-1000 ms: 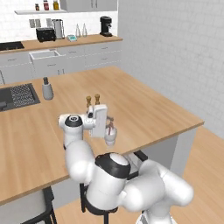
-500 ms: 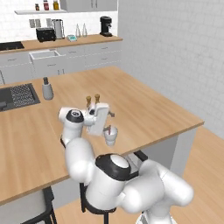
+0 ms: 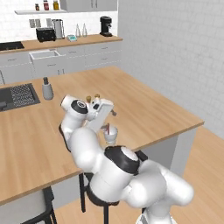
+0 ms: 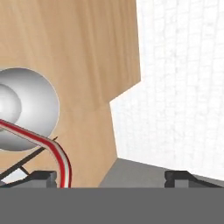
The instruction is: Take a straw from the drawer in front and place it inside the glass cup on the dining counter.
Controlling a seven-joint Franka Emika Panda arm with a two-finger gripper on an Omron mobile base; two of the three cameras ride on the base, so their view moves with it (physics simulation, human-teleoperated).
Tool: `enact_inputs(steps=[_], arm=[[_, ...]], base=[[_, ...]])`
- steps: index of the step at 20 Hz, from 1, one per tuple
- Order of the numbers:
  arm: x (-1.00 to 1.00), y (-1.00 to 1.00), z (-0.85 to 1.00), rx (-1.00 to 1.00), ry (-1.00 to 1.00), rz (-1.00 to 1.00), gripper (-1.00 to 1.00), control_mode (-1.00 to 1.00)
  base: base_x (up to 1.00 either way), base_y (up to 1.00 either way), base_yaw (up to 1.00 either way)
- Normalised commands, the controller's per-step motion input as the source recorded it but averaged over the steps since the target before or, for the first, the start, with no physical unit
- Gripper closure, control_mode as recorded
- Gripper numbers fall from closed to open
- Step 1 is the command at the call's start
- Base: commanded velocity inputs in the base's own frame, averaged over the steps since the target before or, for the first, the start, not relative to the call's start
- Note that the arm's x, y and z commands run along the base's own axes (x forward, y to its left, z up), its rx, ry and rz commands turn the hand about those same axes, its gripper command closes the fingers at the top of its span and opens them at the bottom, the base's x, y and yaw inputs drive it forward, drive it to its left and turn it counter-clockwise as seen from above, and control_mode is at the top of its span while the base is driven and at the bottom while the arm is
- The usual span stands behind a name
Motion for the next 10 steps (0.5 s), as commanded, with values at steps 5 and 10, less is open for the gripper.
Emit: enact_inputs(steps=[5, 10], arm=[[0.00, 0.00, 0.00, 0.27, -0.04, 0.00, -1.00, -1.00], [0.00, 0.00, -0.05, 0.30, -0.09, 0.00, -1.00, -1.00]], base=[[0.00, 0.00, 0.00], [0.00, 0.00, 0.00]])
